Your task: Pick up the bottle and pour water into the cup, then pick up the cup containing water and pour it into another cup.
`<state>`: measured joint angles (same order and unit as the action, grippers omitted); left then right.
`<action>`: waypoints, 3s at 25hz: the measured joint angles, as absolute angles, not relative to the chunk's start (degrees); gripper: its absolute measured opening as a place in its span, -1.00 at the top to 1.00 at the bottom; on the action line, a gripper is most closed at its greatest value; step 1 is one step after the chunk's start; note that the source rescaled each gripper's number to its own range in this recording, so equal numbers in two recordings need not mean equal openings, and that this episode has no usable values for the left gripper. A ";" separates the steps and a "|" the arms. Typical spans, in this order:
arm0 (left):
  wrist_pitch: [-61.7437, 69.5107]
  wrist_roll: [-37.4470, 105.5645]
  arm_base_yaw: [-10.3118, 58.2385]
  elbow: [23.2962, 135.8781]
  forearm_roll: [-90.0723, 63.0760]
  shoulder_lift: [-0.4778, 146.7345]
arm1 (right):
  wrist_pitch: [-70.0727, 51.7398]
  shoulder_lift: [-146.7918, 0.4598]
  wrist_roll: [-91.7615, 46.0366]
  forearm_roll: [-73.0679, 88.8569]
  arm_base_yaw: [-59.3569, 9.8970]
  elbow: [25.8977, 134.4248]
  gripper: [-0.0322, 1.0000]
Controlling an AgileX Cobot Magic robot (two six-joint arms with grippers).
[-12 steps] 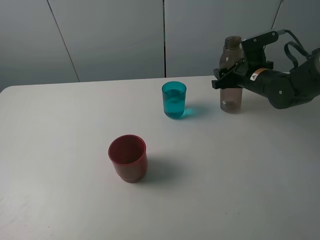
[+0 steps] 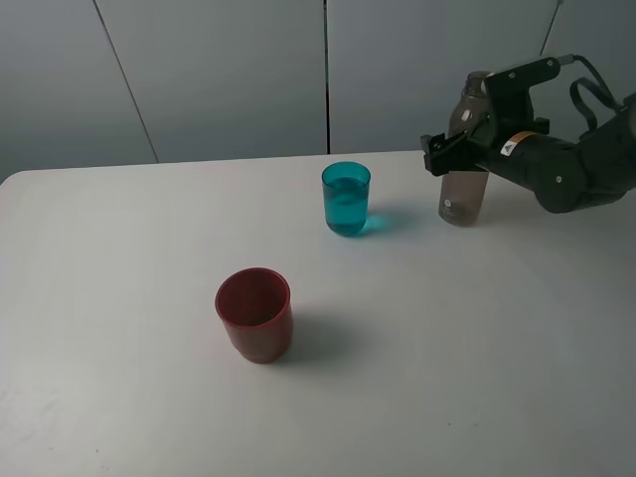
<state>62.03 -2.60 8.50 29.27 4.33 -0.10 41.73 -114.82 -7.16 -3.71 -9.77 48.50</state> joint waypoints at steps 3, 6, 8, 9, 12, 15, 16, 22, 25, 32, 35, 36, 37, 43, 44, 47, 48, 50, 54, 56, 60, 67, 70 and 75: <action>62.03 -2.60 8.50 29.27 4.33 -0.10 | 41.47 -112.81 -8.15 -3.71 -9.77 48.50 -0.98; 62.03 -2.60 8.50 29.27 4.33 -0.10 | 41.32 -109.96 -8.41 -3.59 -9.77 48.50 -0.98; 62.03 -2.60 8.50 29.27 4.33 -0.10 | 40.84 -107.76 -8.51 -3.42 -9.77 48.50 -0.98; 62.03 -2.60 8.50 29.27 4.33 -0.10 | 40.56 -106.52 -8.51 -3.42 -9.77 48.50 -0.98; 62.03 -2.60 8.50 29.27 4.33 -0.10 | 39.28 -102.78 -8.51 -3.32 -9.77 48.50 -0.98; 62.03 -2.60 8.50 29.27 4.33 -0.10 | 37.19 -98.57 -8.51 -3.22 -9.77 48.50 -0.99; 62.03 -2.60 8.50 29.27 4.33 -0.10 | 36.02 -96.86 -8.51 -3.22 -9.77 48.50 -0.99; 62.03 -2.60 8.50 29.27 4.33 -0.10 | 24.16 -86.54 3.43 -6.62 -9.77 48.50 -0.99; 62.03 -2.60 8.50 29.27 4.33 -0.10 | 16.91 -82.30 12.30 -13.01 -11.35 48.50 -0.99; 62.03 -2.60 8.50 29.27 4.33 -0.10 | 13.87 -78.23 21.99 -20.18 -18.33 43.39 -0.99; 62.03 -2.60 8.50 29.27 4.33 -0.10 | 14.44 -78.34 21.49 -19.34 -21.87 39.59 -0.99; 62.03 -2.60 8.50 29.27 4.33 -0.10 | 14.44 -78.57 21.25 -18.84 -22.85 38.49 -0.99; 62.03 -2.60 8.50 29.27 4.33 -0.10 | 14.72 -78.83 20.93 -18.70 -23.64 37.47 -0.99; 62.03 -2.60 8.50 29.27 4.33 -0.10 | 29.68 -85.32 14.70 -16.88 -24.98 31.11 -0.99; 62.03 -2.60 8.50 29.27 4.33 -0.10 | 32.63 -86.91 13.80 -16.46 -24.98 30.48 -0.99; 62.03 -2.60 8.50 29.27 4.33 -0.10 | 40.45 -92.60 12.27 -15.93 -25.08 30.09 -0.99; 62.03 -2.60 8.50 29.27 4.33 -0.10 | 42.67 -94.59 12.01 -15.80 -25.08 30.09 -0.99; 62.03 -2.60 8.50 29.27 4.33 -0.10 | 47.18 -98.57 10.99 -15.22 -25.08 30.09 -0.99; 62.03 -2.60 8.50 29.27 4.33 -0.10 | 53.73 -104.73 9.09 -10.25 -25.08 30.09 -0.99; 62.03 -2.60 8.50 29.27 4.33 -0.10 | 54.93 -106.87 6.61 -8.58 -25.08 30.09 -0.99; 62.03 -2.60 8.50 29.27 4.33 -0.10 | 58.01 -109.30 1.29 -8.43 -25.08 30.59 -0.99; 62.03 -2.60 8.50 29.27 4.33 -0.10 | 59.25 -113.07 -0.55 -9.12 -23.88 34.68 -0.99; 62.03 -2.70 8.50 29.27 4.33 -0.10 | 59.25 -115.75 -0.67 -11.29 -23.54 35.98 -0.99; 62.03 -2.70 8.50 29.27 4.33 -0.10 | 59.25 -120.82 -0.67 -14.46 -23.54 38.70 -0.99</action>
